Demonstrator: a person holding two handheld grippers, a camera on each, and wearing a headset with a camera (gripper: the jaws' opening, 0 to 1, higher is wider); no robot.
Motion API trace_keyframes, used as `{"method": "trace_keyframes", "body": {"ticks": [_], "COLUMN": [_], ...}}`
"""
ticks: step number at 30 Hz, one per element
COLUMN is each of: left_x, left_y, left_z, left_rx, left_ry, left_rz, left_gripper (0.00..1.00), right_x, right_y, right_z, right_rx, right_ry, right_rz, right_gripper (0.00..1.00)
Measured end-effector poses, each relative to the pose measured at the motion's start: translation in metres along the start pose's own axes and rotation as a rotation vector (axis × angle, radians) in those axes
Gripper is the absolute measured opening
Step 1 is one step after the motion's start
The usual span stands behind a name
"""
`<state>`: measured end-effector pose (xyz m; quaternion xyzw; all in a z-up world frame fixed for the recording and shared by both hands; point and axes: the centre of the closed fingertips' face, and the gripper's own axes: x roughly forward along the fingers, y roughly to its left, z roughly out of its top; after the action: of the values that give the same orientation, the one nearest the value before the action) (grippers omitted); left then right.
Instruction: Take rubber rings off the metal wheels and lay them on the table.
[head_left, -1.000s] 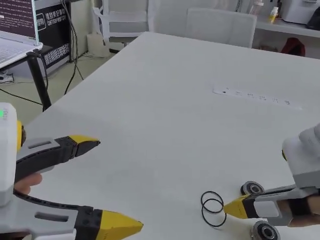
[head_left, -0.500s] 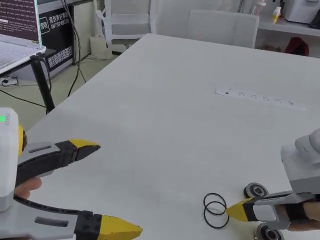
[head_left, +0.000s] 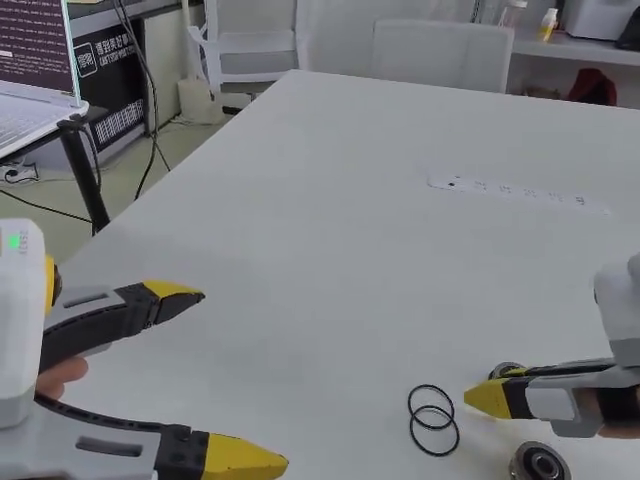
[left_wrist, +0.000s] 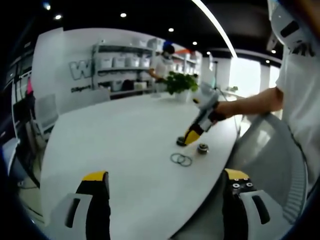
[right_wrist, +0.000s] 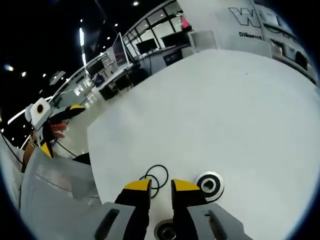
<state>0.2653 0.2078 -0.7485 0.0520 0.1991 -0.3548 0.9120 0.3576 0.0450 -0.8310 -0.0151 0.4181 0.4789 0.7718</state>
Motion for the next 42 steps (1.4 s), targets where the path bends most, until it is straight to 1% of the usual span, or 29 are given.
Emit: {"method": "trace_keyframes", "body": {"ticks": [4, 6, 10, 13, 15, 16, 20, 22, 23, 24, 26, 27, 29, 30, 31, 32, 33, 36, 38, 40, 42], "left_x": [0.002, 0.002, 0.006, 0.009, 0.011, 0.013, 0.022, 0.027, 0.029, 0.032, 0.038, 0.042, 0.049, 0.052, 0.055, 0.058, 0.063, 0.077, 0.087, 0.098, 0.106], "left_y": [-0.002, -0.003, -0.005, -0.006, -0.007, -0.008, -0.009, -0.009, -0.009, -0.01, -0.011, -0.011, -0.014, -0.015, -0.017, -0.018, -0.02, -0.024, -0.027, -0.03, -0.034], "left_z": [0.002, 0.003, 0.006, 0.01, 0.013, 0.015, 0.026, 0.033, 0.037, 0.04, 0.05, 0.058, 0.07, 0.074, 0.078, 0.082, 0.087, 0.099, 0.106, 0.113, 0.12], "left_rx": [0.007, 0.013, 0.025, 0.04, 0.051, 0.059, 0.093, 0.115, 0.122, 0.131, 0.16, 0.177, 0.195, 0.205, 0.217, 0.233, 0.253, 0.287, 0.316, 0.344, 0.357], "left_ry": [0.007, 0.011, 0.021, 0.027, 0.03, 0.031, 0.032, 0.032, 0.031, 0.031, 0.026, 0.019, 0.005, 0.0, -0.004, -0.004, -0.005, -0.008, -0.009, -0.012, -0.026], "left_rz": [-0.005, -0.008, -0.018, -0.03, -0.037, -0.041, -0.064, -0.075, -0.081, -0.089, -0.106, -0.114, -0.132, -0.141, -0.149, -0.16, -0.173, -0.195, -0.21, -0.224, -0.245], "left_gripper": [0.95, 0.95, 0.95, 0.95, 0.95, 0.95, 0.95, 0.94, 0.94, 0.94, 0.94, 0.94, 0.94, 0.94, 0.94, 0.94, 0.94, 0.93, 0.93, 0.93, 0.93], "right_x": [-0.008, -0.012, -0.022, -0.03, -0.035, -0.037, -0.044, -0.048, -0.049, -0.051, -0.053, -0.053, -0.053, -0.052, -0.052, -0.051, -0.05, -0.047, -0.045, -0.041, -0.038], "right_y": [-0.004, -0.005, -0.009, -0.013, -0.018, -0.021, -0.032, -0.035, -0.036, -0.039, -0.045, -0.049, -0.057, -0.061, -0.063, -0.065, -0.067, -0.073, -0.074, -0.073, -0.07], "right_z": [0.005, 0.007, 0.015, 0.02, 0.022, 0.023, 0.023, 0.025, 0.028, 0.029, 0.025, 0.022, 0.014, 0.01, 0.008, 0.006, 0.003, -0.006, -0.01, -0.014, -0.019], "right_rx": [0.014, 0.005, -0.005, -0.03, -0.064, -0.079, -0.089, -0.071, -0.038, -0.027, -0.033, -0.035, -0.042, -0.03, -0.025, -0.028, -0.028, -0.033, -0.043, -0.04, -0.051], "right_ry": [-0.032, -0.043, -0.083, -0.114, -0.134, -0.142, -0.161, -0.189, -0.218, -0.229, -0.229, -0.224, -0.198, -0.178, -0.169, -0.168, -0.158, -0.127, -0.116, -0.111, -0.09], "right_rz": [-0.004, -0.005, -0.008, -0.01, -0.018, -0.025, -0.029, -0.01, 0.007, 0.008, 0.005, -0.002, -0.029, -0.042, -0.045, -0.045, -0.049, -0.059, -0.057, -0.043, -0.028], "right_gripper": [0.13, 0.13, 0.15, 0.15, 0.17, 0.18, 0.2, 0.2, 0.2, 0.2, 0.21, 0.21, 0.21, 0.2, 0.2, 0.21, 0.21, 0.21, 0.21, 0.21, 0.22]}}
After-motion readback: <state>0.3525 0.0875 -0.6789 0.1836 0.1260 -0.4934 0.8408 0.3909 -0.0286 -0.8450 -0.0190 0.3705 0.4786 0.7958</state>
